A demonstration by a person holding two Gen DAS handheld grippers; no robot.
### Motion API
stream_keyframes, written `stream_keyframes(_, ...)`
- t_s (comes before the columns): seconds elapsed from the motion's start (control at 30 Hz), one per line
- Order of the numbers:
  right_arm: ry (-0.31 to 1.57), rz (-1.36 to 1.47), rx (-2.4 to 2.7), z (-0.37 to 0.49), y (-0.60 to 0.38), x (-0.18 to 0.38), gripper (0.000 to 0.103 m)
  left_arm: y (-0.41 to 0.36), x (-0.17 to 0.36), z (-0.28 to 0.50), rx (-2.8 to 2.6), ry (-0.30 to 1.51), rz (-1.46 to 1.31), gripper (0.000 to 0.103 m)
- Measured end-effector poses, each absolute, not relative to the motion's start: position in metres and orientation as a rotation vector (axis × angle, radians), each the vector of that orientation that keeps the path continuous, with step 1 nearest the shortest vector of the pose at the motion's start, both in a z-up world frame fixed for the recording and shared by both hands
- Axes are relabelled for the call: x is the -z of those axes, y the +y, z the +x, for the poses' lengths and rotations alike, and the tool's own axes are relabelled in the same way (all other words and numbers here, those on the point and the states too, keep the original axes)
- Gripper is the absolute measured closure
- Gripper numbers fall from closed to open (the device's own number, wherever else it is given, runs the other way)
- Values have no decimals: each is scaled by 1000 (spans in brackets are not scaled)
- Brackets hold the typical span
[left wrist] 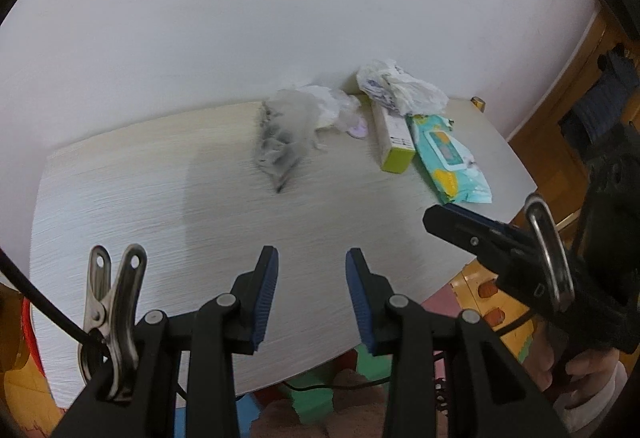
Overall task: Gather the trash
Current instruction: 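Move both open tools toward the teal wet-wipes pack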
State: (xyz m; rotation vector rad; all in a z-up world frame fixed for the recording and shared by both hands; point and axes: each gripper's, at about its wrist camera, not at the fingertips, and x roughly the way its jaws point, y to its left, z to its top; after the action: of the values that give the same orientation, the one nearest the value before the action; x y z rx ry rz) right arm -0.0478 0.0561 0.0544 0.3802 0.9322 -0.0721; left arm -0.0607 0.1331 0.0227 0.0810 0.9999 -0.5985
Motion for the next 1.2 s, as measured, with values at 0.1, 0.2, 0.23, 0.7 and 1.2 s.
stream_keyframes(0.1, 936, 389, 82, -52, 35, -54, 78, 114, -20, -62, 592, 1010, 64, 67)
stream_keyframes(0.2, 943, 386, 88, -56, 11, -56, 78, 88, -15, -64, 587, 1027, 64, 67)
stream_keyframes(0.23, 944, 382, 96, -58, 1, -57, 78, 81, -14, -65, 586, 1033, 62, 67)
stream_keyframes(0.7, 999, 364, 202, -66, -156, -51, 78, -18, 16, -65, 520, 1086, -36, 67)
stream_keyframes(1.2, 1108, 375, 260, -35, -280, -3, 78, -75, 40, -62, 476, 1137, -33, 67)
